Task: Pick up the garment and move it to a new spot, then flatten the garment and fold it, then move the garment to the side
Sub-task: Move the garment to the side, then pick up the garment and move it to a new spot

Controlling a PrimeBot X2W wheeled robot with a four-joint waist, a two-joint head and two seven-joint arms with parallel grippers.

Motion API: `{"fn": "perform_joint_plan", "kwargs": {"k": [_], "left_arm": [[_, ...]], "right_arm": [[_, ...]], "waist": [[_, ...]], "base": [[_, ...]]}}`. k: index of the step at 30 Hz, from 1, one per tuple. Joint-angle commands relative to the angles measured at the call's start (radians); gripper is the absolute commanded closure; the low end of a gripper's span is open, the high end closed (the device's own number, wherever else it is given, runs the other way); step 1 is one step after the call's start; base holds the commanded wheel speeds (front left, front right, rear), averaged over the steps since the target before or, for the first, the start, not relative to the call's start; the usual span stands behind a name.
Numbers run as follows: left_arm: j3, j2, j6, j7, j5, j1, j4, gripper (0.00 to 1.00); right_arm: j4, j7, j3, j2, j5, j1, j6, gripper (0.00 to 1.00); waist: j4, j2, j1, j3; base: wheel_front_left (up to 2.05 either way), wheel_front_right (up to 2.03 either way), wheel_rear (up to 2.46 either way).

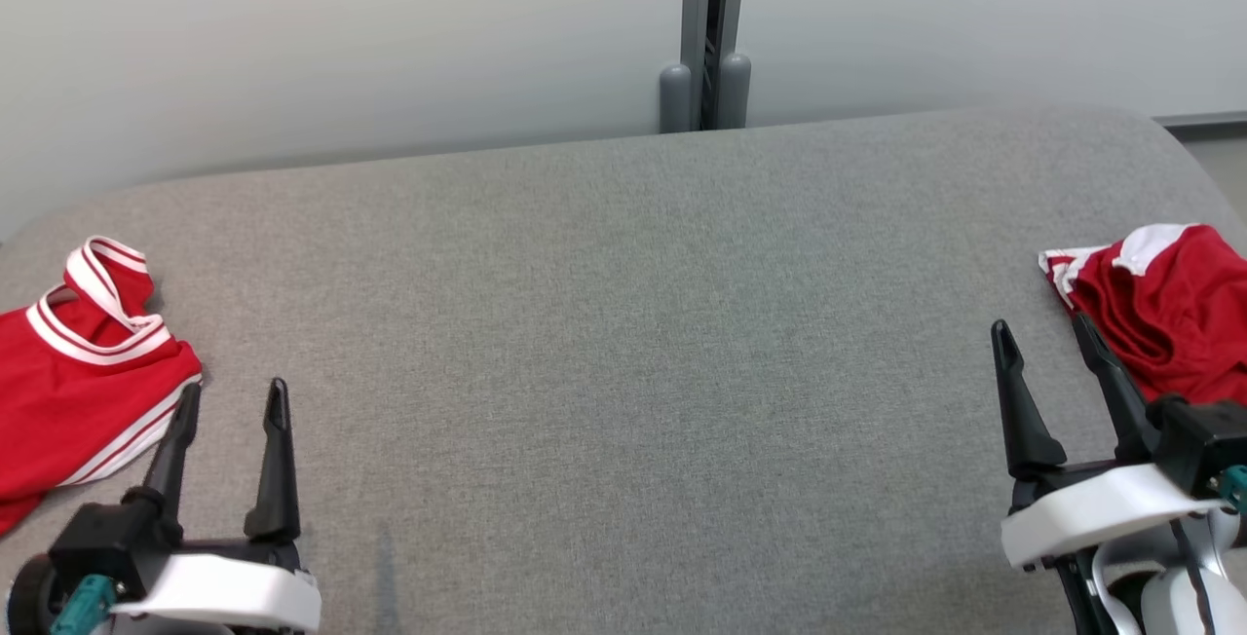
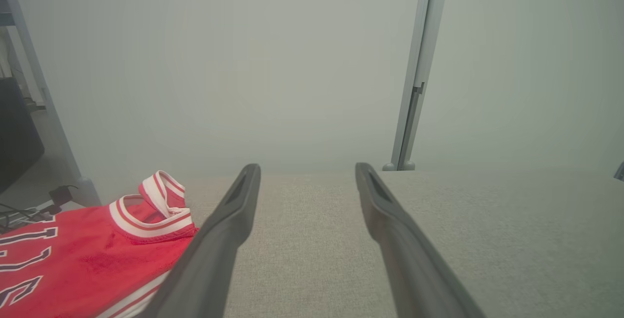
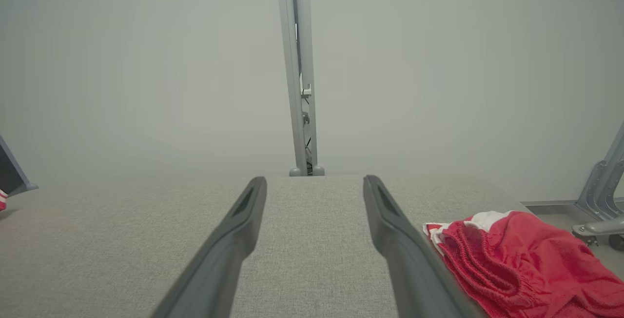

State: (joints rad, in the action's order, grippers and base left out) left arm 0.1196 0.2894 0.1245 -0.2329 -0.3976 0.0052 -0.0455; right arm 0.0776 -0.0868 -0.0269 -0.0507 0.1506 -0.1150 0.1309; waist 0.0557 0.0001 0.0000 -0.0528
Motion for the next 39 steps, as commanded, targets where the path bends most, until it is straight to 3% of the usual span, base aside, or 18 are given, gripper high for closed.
{"fn": "perform_joint_plan", "kwargs": {"k": [1,19,39], "left_arm": [[0.004,-0.001,0.006,0.001,0.006,0.018,0.006,0.00],[0.034,-0.002,0.034,0.044,-0.004,0.108,0.059,0.00],[0.040,0.012,0.050,0.067,-0.008,0.094,0.086,0.00]], "right_arm": [[-0.008,0.005,-0.007,-0.002,-0.003,0.022,0.000,0.00],[-0.087,0.059,-0.031,-0.002,0.032,0.131,0.000,0.00],[-0.079,0.045,-0.037,-0.002,0.053,0.142,0.000,0.00]], "waist": [[-0.007,-0.0001,0.0000,0.020],[-0.010,-0.0001,0.0000,0.069],[-0.021,-0.0001,0.0000,0.068]], "base": [[0.00,0.00,0.00],[0.00,0.00,0.00],[0.00,0.00,0.00]]}}
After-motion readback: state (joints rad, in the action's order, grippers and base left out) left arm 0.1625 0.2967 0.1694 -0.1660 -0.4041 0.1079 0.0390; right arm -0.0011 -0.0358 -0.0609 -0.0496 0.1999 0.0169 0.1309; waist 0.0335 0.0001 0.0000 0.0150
